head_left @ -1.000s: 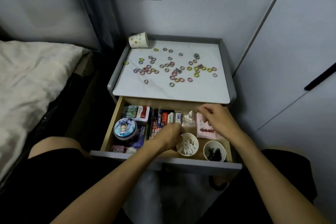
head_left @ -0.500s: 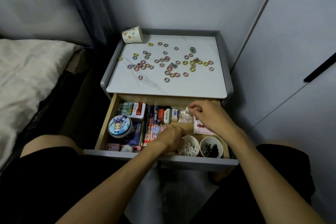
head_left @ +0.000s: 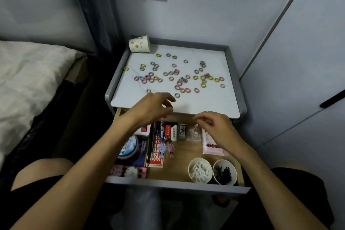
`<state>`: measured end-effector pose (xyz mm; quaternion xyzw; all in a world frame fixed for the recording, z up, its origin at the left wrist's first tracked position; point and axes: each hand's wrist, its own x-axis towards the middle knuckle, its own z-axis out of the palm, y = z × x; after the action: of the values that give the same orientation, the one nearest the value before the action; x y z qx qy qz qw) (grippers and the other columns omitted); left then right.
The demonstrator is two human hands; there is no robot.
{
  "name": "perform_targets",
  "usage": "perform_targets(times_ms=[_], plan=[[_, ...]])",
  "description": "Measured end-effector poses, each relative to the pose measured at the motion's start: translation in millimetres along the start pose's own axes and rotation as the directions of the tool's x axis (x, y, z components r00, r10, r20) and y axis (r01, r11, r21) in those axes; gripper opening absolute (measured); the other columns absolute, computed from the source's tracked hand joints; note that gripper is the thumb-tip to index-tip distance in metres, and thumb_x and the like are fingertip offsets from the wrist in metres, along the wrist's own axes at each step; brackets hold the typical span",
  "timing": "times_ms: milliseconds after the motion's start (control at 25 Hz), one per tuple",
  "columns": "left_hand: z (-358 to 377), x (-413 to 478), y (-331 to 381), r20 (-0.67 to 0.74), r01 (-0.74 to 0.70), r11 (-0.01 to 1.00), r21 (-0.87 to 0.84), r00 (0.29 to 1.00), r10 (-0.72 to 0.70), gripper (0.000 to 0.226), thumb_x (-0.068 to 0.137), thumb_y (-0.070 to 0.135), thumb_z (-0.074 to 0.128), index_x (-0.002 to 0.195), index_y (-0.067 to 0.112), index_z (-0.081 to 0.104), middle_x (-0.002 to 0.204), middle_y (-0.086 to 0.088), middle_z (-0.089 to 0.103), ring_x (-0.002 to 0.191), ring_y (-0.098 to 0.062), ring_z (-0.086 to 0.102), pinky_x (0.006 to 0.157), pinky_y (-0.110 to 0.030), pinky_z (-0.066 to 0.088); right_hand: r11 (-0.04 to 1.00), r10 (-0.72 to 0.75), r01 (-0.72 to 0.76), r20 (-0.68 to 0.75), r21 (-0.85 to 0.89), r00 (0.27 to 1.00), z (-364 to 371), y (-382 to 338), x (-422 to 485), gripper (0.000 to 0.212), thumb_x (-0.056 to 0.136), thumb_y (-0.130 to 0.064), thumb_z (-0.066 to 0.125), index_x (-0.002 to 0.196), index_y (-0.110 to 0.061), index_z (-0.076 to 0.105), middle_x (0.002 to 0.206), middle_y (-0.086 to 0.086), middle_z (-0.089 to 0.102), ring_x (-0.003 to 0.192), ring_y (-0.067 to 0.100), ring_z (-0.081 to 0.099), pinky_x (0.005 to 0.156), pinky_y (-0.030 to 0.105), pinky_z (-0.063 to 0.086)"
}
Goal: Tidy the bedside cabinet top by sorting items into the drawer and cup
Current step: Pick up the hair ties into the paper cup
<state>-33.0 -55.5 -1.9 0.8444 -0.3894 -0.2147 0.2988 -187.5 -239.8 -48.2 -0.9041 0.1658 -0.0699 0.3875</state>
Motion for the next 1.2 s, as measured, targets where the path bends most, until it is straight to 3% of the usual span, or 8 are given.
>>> perform_targets(times_ms=[200, 400, 560, 720, 840, 960, 1120, 1200], plan=[[-61, 26, -39, -0.230, 0.036, 0.984, -0.172, 0.970, -0.076, 0.022, 0.094, 0.019, 0.061, 0.116, 0.019, 0.064, 0.096, 0.004, 0.072, 0.067, -0.003, 0.069, 0.055, -0.014, 0.051, 0.985, -0.124, 0.130, -0.052, 0.112, 0.991, 10, -49, 70, 0.024, 0.096, -0.008, 0.054, 0.103, -0.021, 0.073, 0.103, -0.013, 0.066, 0.078, 0.002, 0.064, 0.068, 0.015, 0.049], [-85, 39, -90, -0.293, 0.164, 0.978, 0.126, 0.948, -0.122, 0.030, 0.092, 0.033, 0.063, 0.121, 0.025, 0.063, 0.104, 0.006, 0.072, 0.088, -0.017, 0.067, 0.080, -0.037, 0.056, 0.984, -0.122, 0.124, -0.030, 0.125, 0.992, 51, -103, 199, 0.029, 0.098, -0.008, 0.048, 0.111, -0.019, 0.071, 0.121, -0.013, 0.053, 0.086, 0.006, 0.066, 0.062, 0.016, 0.051], [-109, 49, -109, -0.424, 0.205, 0.969, 0.135, 0.896, -0.131, 0.036, 0.089, 0.041, 0.066, 0.122, 0.028, 0.060, 0.103, 0.009, 0.071, 0.095, -0.019, 0.066, 0.079, -0.034, 0.053, 0.996, -0.016, 0.019, -0.032, 0.086, 0.999, 74, -129, 302, 0.034, 0.101, -0.009, 0.039, 0.115, -0.018, 0.069, 0.118, -0.007, 0.057, 0.082, 0.012, 0.067, 0.068, 0.030, 0.055], [-109, 48, -122, -0.381, 0.238, 0.956, 0.171, 0.911, -0.159, 0.045, 0.087, 0.048, 0.065, 0.127, 0.030, 0.056, 0.109, 0.008, 0.070, 0.100, -0.023, 0.064, 0.075, -0.033, 0.048, 0.991, 0.062, -0.066, 0.039, 0.119, 0.997, 97, -133, 352, 0.031, 0.101, -0.011, 0.040, 0.118, -0.014, 0.066, 0.109, -0.002, 0.060, 0.070, 0.009, 0.061, 0.060, 0.023, 0.048], [-111, 53, -127, -0.385, 0.243, 0.954, 0.173, 0.909, -0.162, 0.053, 0.087, 0.049, 0.064, 0.134, 0.028, 0.050, 0.118, 0.002, 0.067, 0.106, -0.027, 0.063, 0.079, -0.036, 0.050, 0.988, 0.031, -0.025, -0.034, 0.153, 0.999, 102, -141, 358, 0.024, 0.098, -0.008, 0.049, 0.112, -0.009, 0.068, 0.099, 0.004, 0.064, 0.062, 0.009, 0.057, 0.048, 0.016, 0.042], [-107, 59, -121, -0.447, 0.210, 0.968, 0.140, 0.885, -0.127, 0.072, 0.083, 0.044, 0.071, 0.142, 0.023, 0.034, 0.131, -0.006, 0.056, 0.113, -0.030, 0.057, 0.075, -0.035, 0.043, 0.985, -0.115, 0.128, -0.109, 0.115, 0.987, 83, -150, 330, 0.018, 0.093, -0.006, 0.057, 0.100, -0.013, 0.072, 0.090, -0.003, 0.066, 0.063, 0.010, 0.056, 0.054, 0.017, 0.046], [-93, 64, -100, -0.502, 0.060, 0.997, 0.048, 0.864, -0.028, 0.105, 0.071, 0.046, 0.083, 0.150, 0.018, 0.019, 0.140, -0.010, 0.047, 0.119, -0.028, 0.052, 0.092, -0.038, 0.048, 0.952, -0.237, 0.236, -0.020, 0.194, 0.971, 49, -137, 235, 0.018, 0.091, -0.010, 0.064, 0.101, -0.024, 0.060, 0.084, -0.010, 0.068, 0.069, 0.003, 0.062, 0.060, 0.020, 0.049], [-77, 69, -85, -0.424, 0.018, 0.999, 0.028, 0.906, -0.004, 0.112, 0.069, 0.049, 0.083, 0.151, 0.023, 0.011, 0.132, -0.009, 0.056, 0.109, -0.027, 0.060, 0.084, -0.038, 0.051, 0.926, -0.257, 0.237, 0.032, 0.294, 0.966, 40, -125, 187, 0.021, 0.091, -0.009, 0.063, 0.102, -0.025, 0.053, 0.077, -0.004, 0.068, 0.062, 0.004, 0.061, 0.058, 0.017, 0.047]])
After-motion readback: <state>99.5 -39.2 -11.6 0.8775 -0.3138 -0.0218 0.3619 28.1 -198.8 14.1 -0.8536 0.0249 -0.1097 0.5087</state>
